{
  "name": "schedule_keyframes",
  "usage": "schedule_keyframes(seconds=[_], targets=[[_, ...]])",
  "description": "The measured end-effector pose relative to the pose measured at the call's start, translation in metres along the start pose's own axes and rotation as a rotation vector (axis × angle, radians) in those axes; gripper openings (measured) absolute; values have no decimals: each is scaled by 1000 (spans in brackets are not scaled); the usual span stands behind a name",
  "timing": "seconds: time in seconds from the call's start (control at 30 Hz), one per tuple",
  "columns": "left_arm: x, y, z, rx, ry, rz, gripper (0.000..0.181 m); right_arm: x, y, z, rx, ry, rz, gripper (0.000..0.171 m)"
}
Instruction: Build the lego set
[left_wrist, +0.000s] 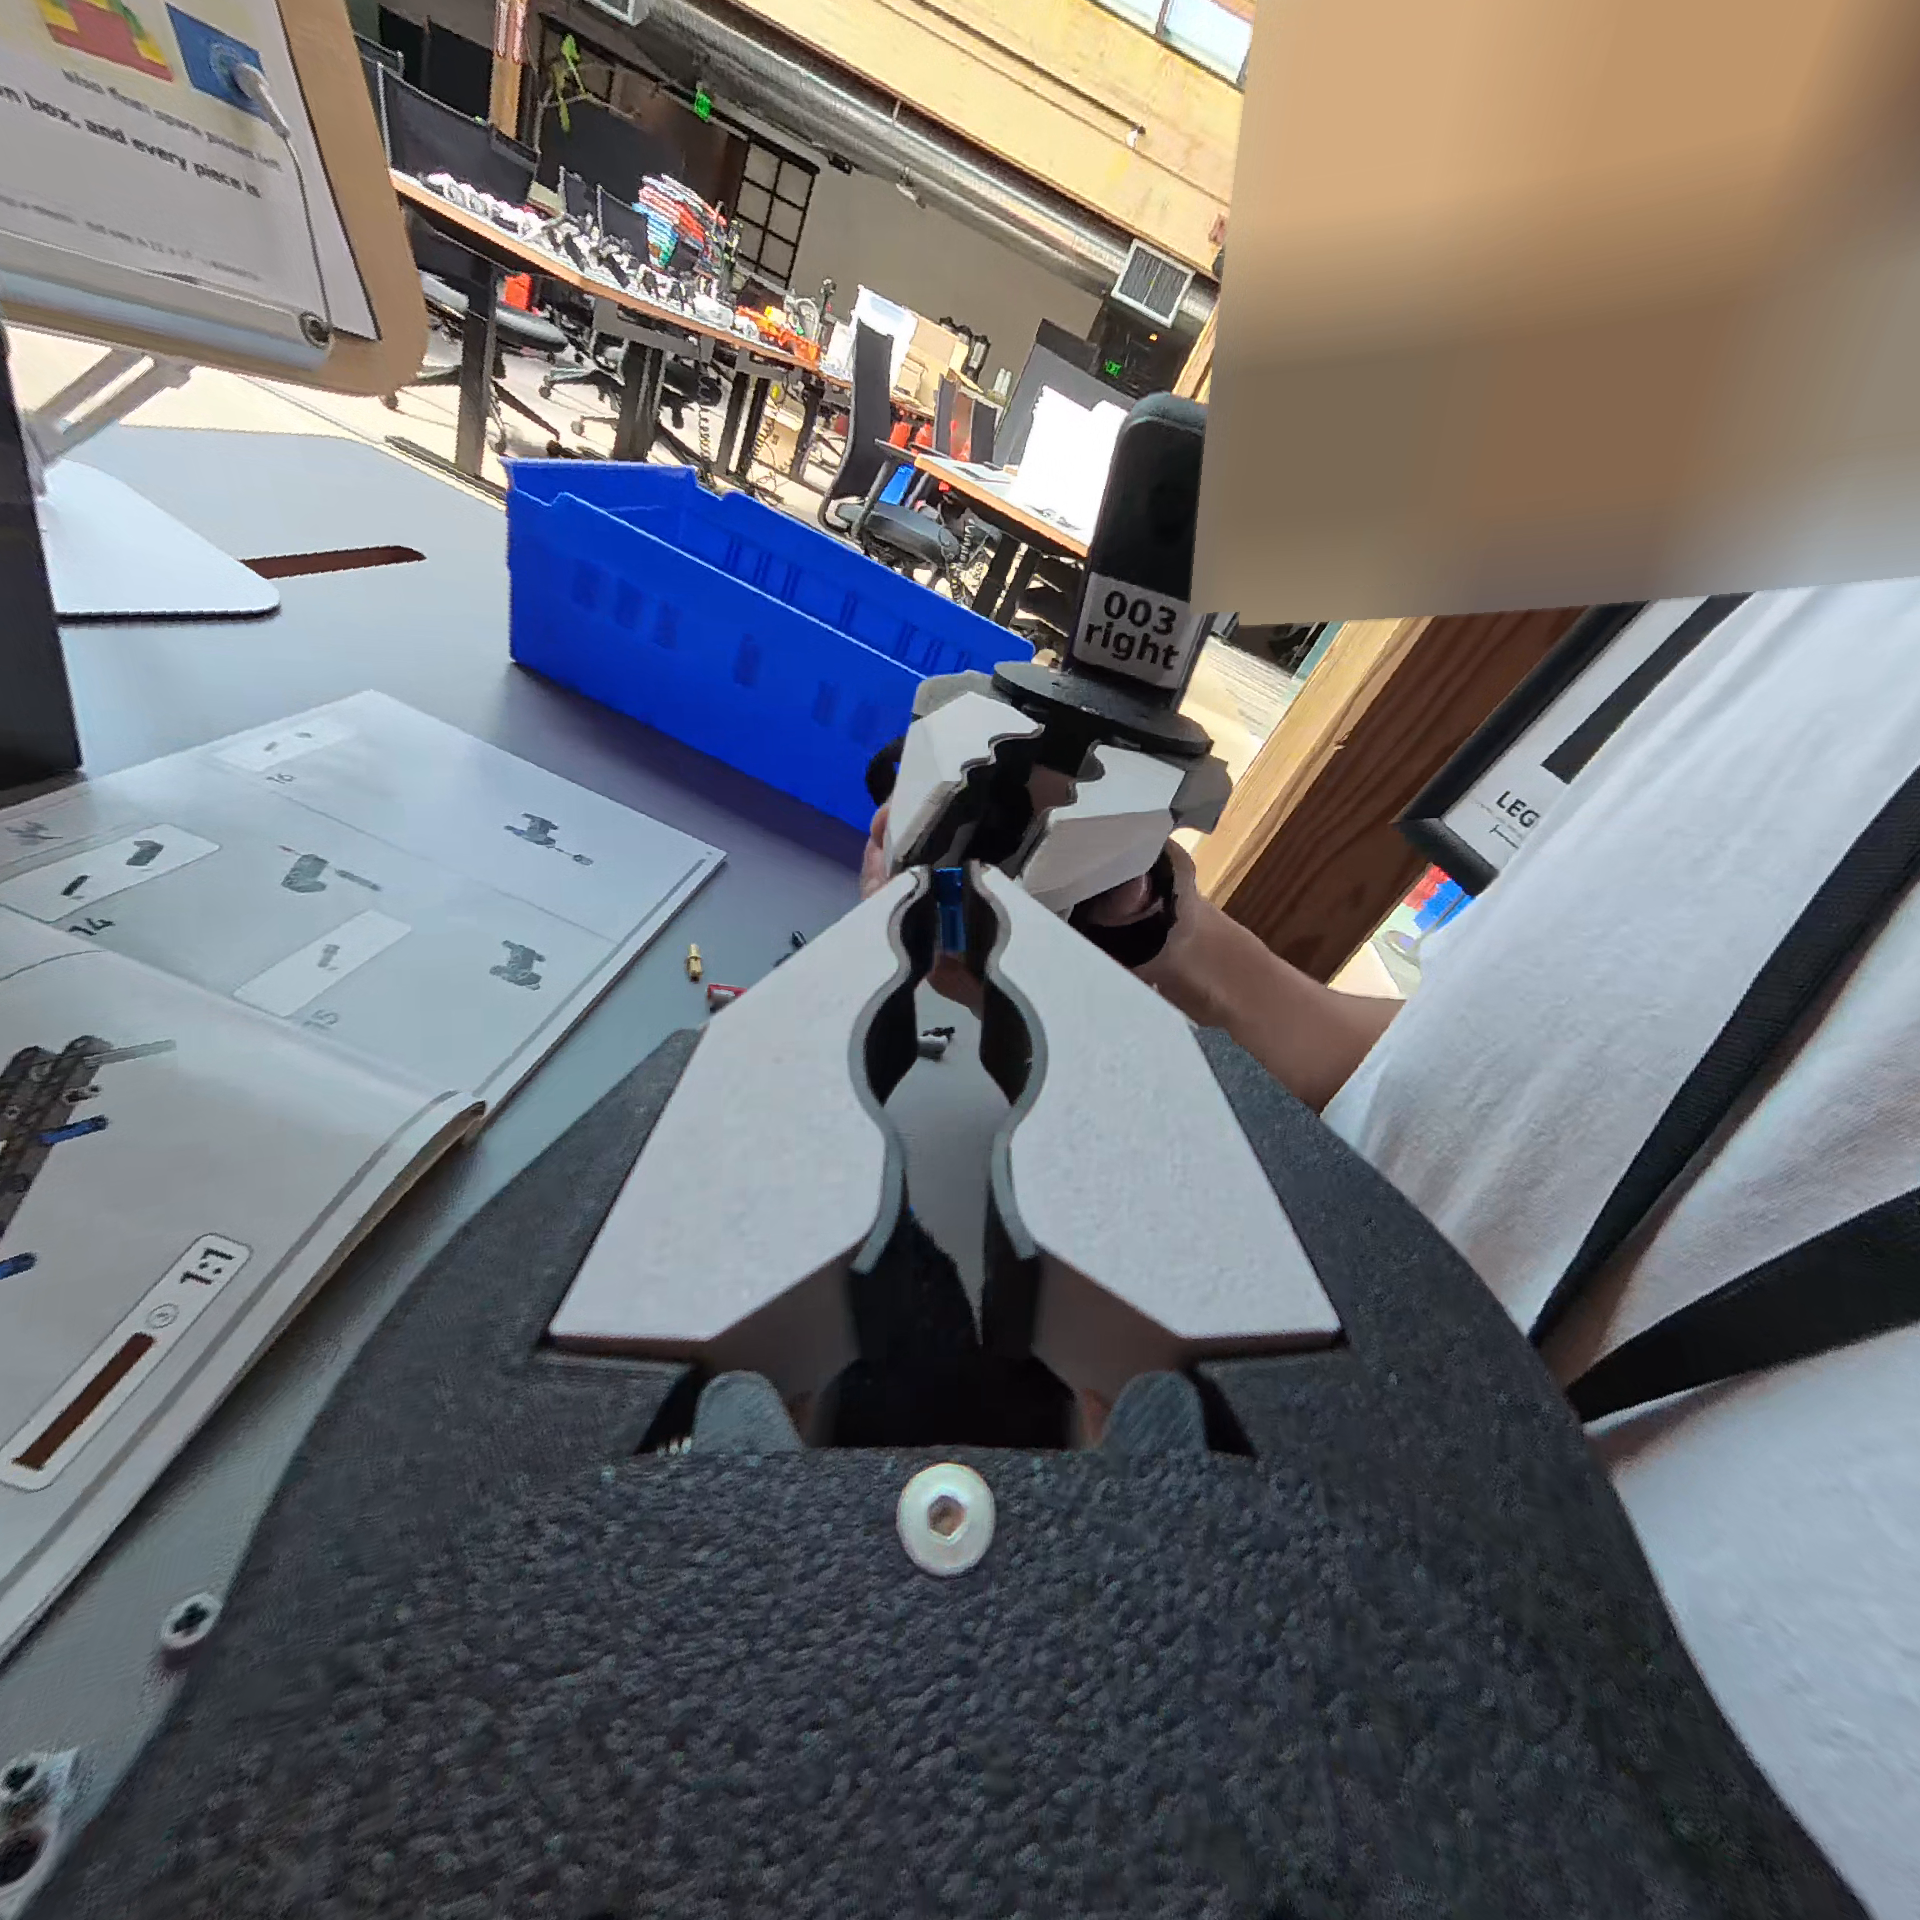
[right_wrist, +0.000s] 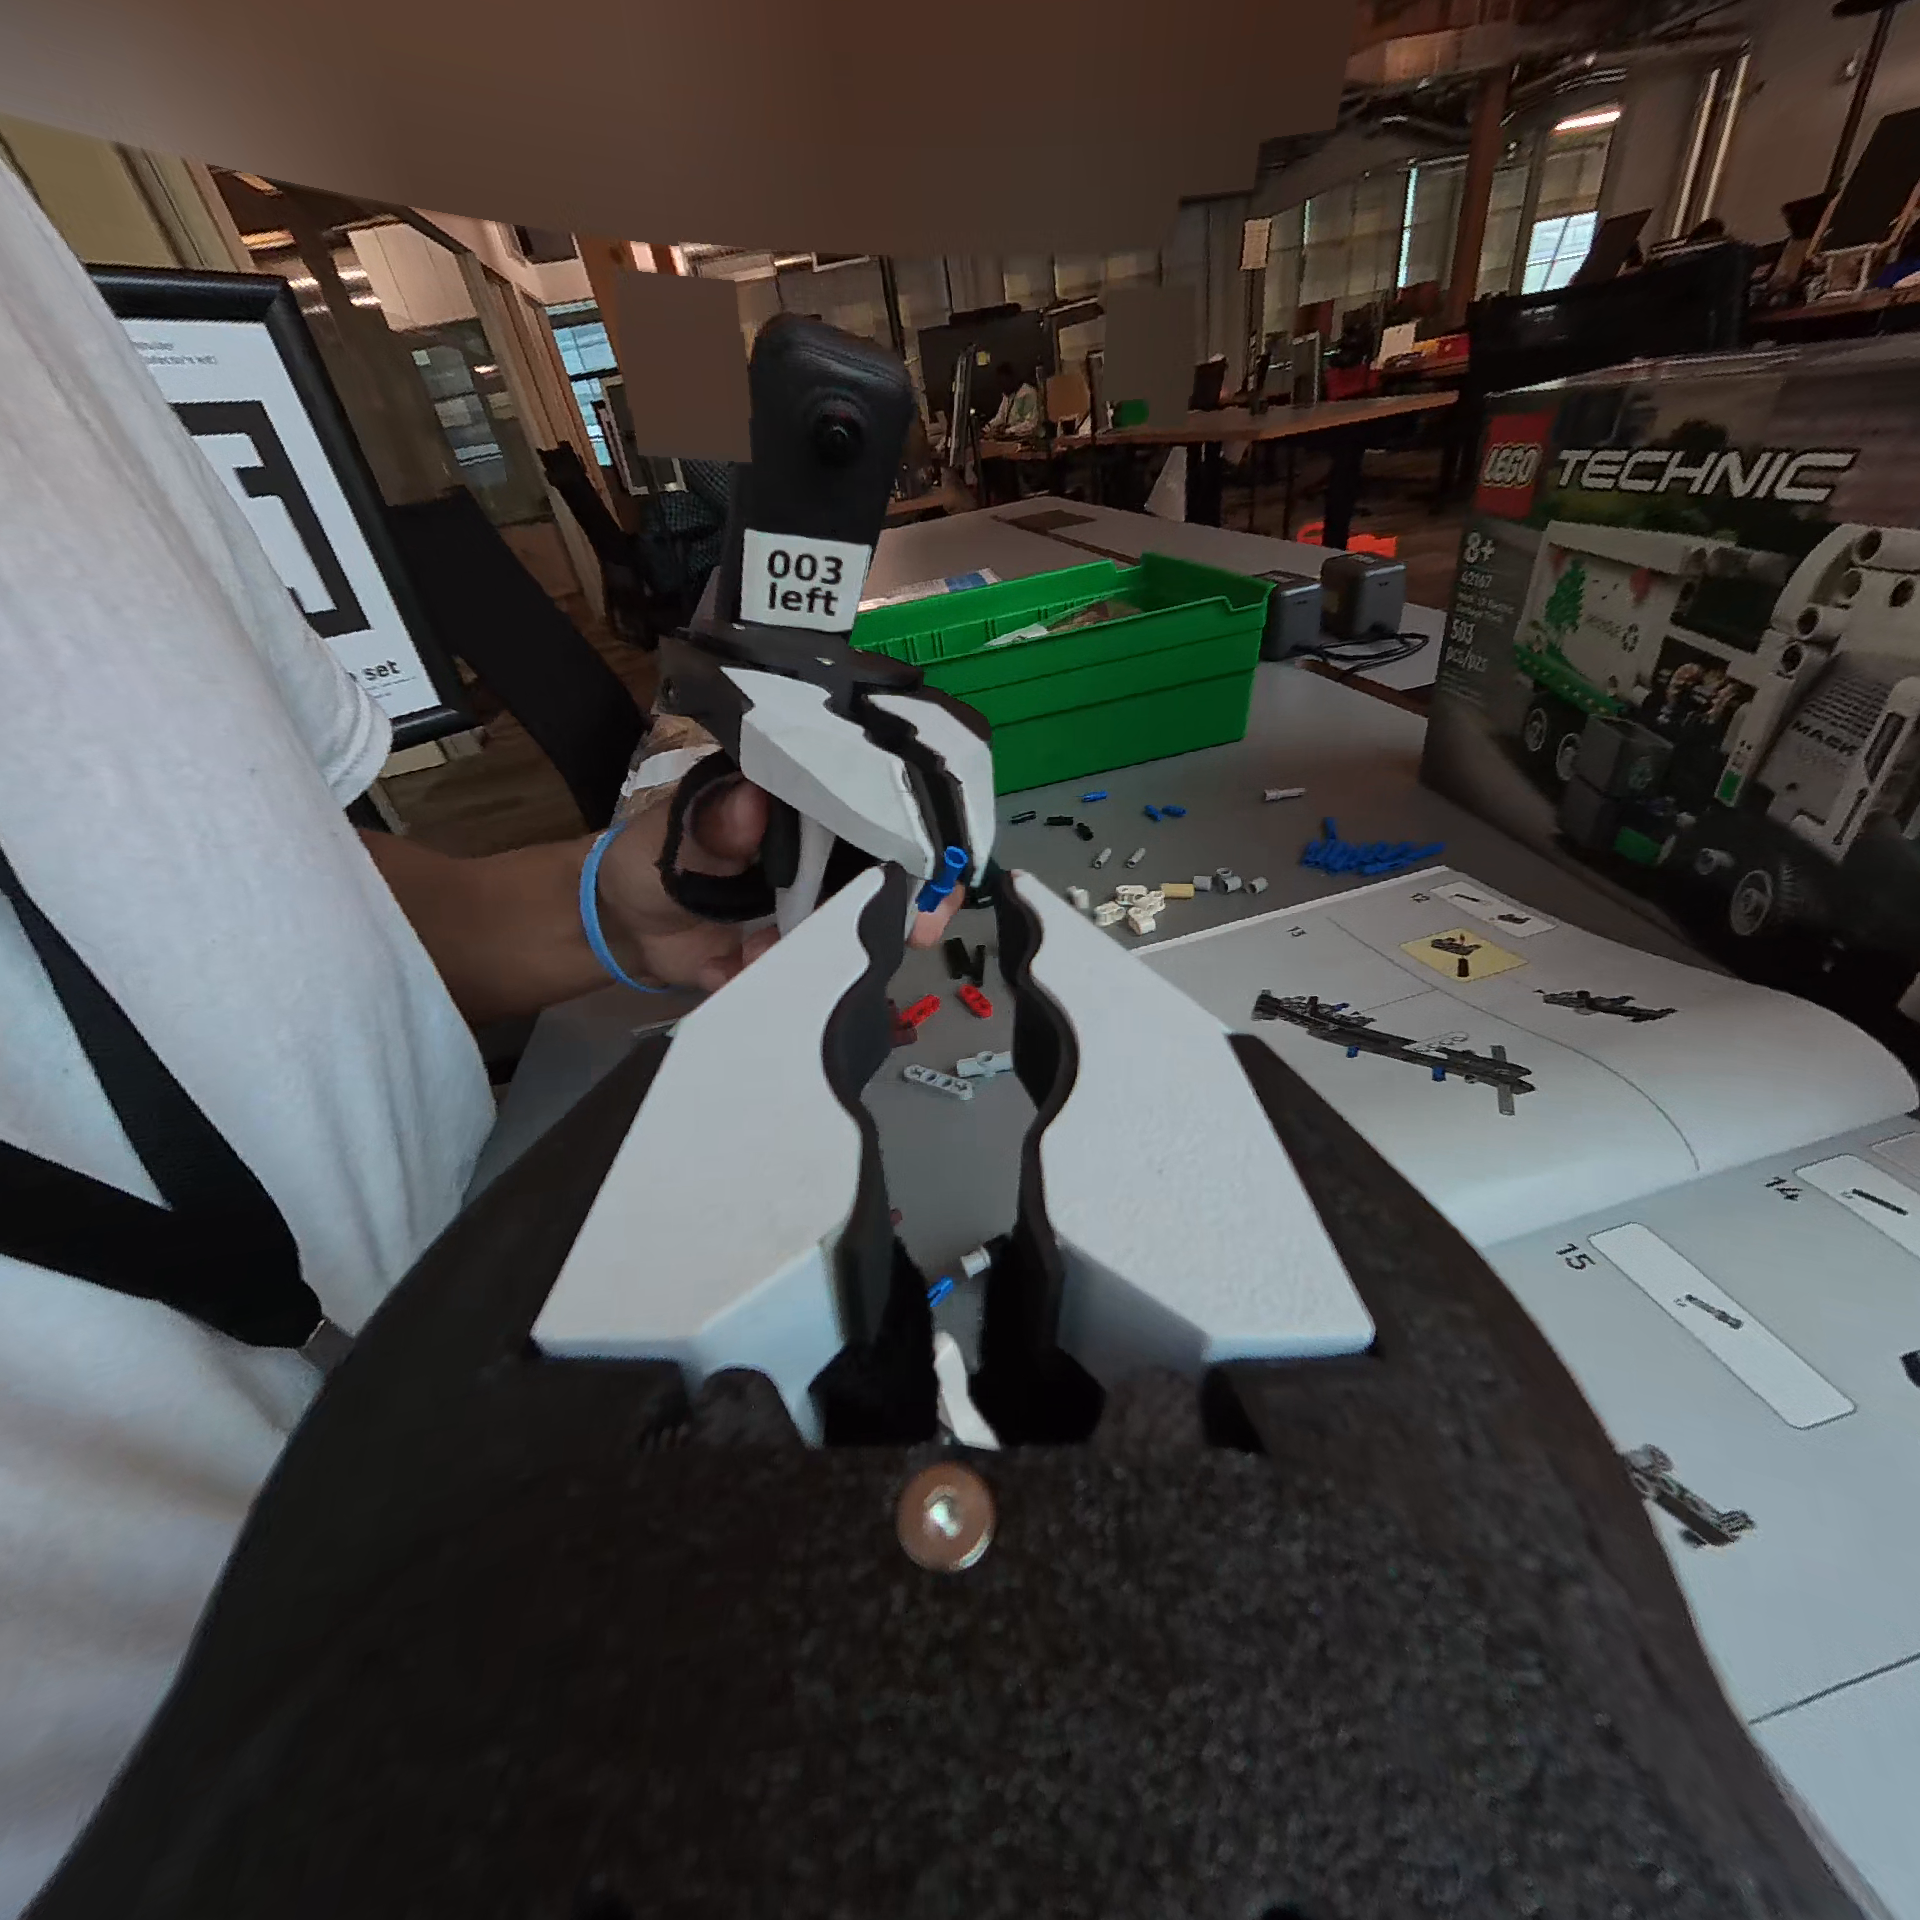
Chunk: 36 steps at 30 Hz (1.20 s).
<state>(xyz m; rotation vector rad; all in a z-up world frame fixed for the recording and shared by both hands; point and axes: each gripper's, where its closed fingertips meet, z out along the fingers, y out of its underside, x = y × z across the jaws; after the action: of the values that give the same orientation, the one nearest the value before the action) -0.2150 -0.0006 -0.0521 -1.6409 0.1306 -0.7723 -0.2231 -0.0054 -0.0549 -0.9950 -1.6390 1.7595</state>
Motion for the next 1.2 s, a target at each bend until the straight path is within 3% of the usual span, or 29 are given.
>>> schedule_keyframes(seconds=[0.13,0.27,0.33,0.47,0.6,0.7,0.8,1.07,1.2], targets=[[-7,2,-5,-30,-24,-47,2,-2,1,-13,-4,-49,-3,14],[-25,43,-17,-327,-140,35,2,10,23,-29,-156,-21,-93,14],[-13,56,-16,-381,-71,94,3,1,31,-29,-201,-91,-72,16],[19,57,-7,-380,129,-4,2,-25,29,-15,-151,-191,-188,15],[30,57,-10,-396,311,-386,3,-49,38,-16,-208,-294,-232,16],[34,58,-13,-408,407,-545,2,-60,40,-18,-230,-349,-276,16],[45,57,-11,-416,483,-586,2,-60,43,-14,-251,-342,-343,13],[54,62,-6,-432,504,-586,2,-66,41,-15,-242,-371,-343,9],[47,54,-3,-345,492,-667,2,-58,37,-15,-210,-307,-364,6]])
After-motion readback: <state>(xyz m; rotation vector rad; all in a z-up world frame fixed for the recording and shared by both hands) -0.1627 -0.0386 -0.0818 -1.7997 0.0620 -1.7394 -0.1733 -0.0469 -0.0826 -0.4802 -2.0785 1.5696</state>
